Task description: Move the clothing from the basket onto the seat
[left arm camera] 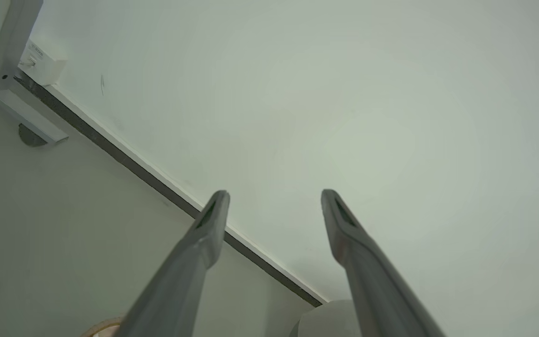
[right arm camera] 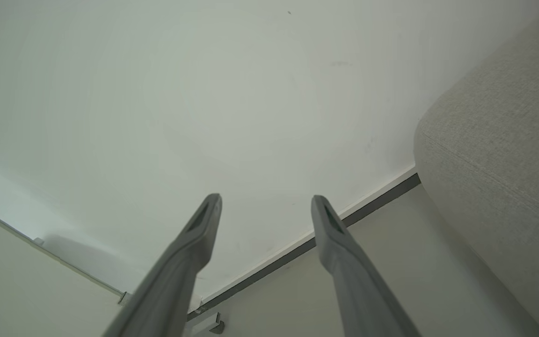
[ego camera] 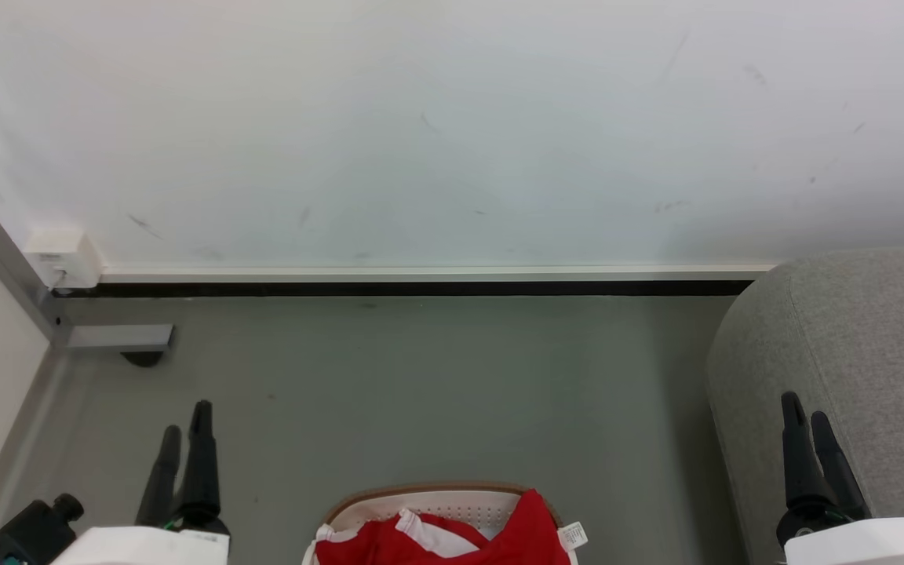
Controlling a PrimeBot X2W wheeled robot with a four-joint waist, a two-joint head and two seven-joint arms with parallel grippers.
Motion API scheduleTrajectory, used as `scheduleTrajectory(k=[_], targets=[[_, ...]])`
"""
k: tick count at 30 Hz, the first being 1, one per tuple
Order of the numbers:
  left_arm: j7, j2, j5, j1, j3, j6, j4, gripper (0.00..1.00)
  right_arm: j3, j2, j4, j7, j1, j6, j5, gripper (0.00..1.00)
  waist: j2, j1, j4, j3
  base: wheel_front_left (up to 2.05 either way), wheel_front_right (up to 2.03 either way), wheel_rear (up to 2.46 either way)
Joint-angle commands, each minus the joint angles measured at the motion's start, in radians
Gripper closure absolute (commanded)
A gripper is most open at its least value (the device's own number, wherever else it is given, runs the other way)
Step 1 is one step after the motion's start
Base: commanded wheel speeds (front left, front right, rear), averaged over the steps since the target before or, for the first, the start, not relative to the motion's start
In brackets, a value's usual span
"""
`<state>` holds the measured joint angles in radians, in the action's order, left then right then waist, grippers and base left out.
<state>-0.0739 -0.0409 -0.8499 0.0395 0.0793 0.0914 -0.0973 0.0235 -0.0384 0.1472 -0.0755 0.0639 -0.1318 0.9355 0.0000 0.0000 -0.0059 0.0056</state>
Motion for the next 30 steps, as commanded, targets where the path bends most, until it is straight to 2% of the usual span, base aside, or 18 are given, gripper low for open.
scheduleTrajectory(k=[1,13,30], targets=[[-0.015,-0.011,0.067,0.001,-0.005,-0.004,0.022,0.00,0.005,-0.011,-0.019,-0.013,0.013,0.001,-0.057,0.00,0.0000,0.0000,0.000,-0.001,0.00,0.00,0.00],[-0.052,-0.012,0.233,-0.015,-0.015,-0.019,0.038,0.00,0.042,-0.012,-0.025,-0.050,0.008,0.001,-0.216,0.00,0.0000,0.0000,-0.002,-0.007,0.00,0.00,0.00],[-0.094,-0.012,0.400,-0.032,-0.019,-0.031,0.056,0.00,0.061,-0.014,-0.022,-0.093,0.001,0.001,-0.357,0.00,0.0000,0.0000,-0.005,-0.010,0.00,0.00,0.00]])
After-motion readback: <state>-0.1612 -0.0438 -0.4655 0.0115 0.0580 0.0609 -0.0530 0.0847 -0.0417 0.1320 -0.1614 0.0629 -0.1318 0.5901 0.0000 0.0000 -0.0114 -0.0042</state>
